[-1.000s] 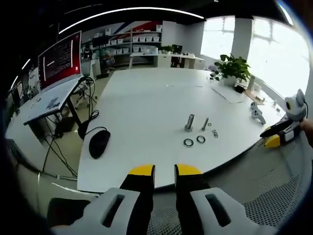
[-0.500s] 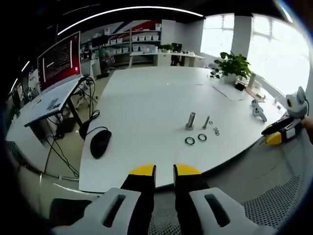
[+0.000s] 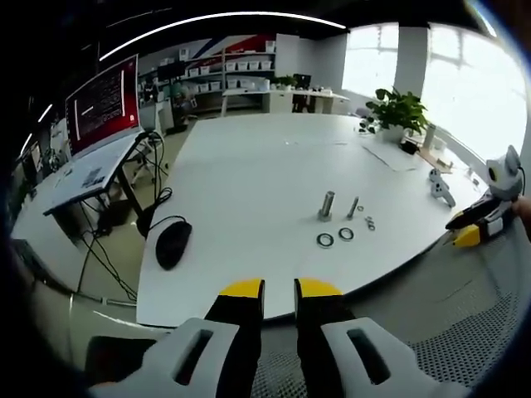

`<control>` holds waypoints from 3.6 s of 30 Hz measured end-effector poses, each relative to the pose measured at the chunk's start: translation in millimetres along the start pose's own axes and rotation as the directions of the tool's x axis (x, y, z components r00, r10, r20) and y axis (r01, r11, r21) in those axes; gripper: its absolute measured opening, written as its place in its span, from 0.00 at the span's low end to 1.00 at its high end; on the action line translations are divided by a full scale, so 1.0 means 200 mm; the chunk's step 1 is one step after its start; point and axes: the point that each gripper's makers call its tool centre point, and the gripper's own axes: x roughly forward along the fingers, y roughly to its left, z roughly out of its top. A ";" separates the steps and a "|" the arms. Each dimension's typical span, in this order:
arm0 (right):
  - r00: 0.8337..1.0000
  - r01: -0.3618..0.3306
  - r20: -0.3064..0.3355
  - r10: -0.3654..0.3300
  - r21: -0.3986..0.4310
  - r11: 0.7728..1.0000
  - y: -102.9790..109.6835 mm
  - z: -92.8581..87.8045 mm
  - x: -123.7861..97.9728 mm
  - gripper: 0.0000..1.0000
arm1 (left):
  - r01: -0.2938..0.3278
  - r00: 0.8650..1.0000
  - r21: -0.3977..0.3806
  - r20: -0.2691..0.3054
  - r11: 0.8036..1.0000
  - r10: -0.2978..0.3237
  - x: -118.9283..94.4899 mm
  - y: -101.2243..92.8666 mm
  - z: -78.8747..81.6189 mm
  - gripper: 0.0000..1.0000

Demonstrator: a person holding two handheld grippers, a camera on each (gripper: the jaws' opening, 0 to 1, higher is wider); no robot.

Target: Place the washer onto the threaded stud by aligning its center hole with the stud, sliding it down to the base, and recovering from edge contact or off-axis alignment until the washer reaches the visible bottom stop.

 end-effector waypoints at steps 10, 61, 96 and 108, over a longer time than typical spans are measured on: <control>1.000 -0.011 -0.011 0.011 -0.029 1.000 0.01 0.00 0.00 0.43 | -0.005 1.000 0.009 -0.004 1.000 0.005 -0.01 -0.01 0.01 0.12; 0.962 -0.241 -0.252 0.102 -0.618 0.749 0.10 0.44 0.28 0.38 | -0.012 1.000 0.023 0.024 1.000 0.011 0.00 0.03 0.02 0.02; 0.873 -0.395 -0.489 -0.001 -0.707 0.587 -0.04 0.27 0.77 0.41 | -0.029 0.999 -0.007 0.040 1.000 0.029 -0.01 0.05 0.03 0.01; 0.842 -0.421 -0.538 -0.048 -0.709 0.566 -0.08 0.23 0.91 0.41 | -0.040 0.998 -0.027 0.049 0.999 0.041 -0.01 0.07 0.03 0.01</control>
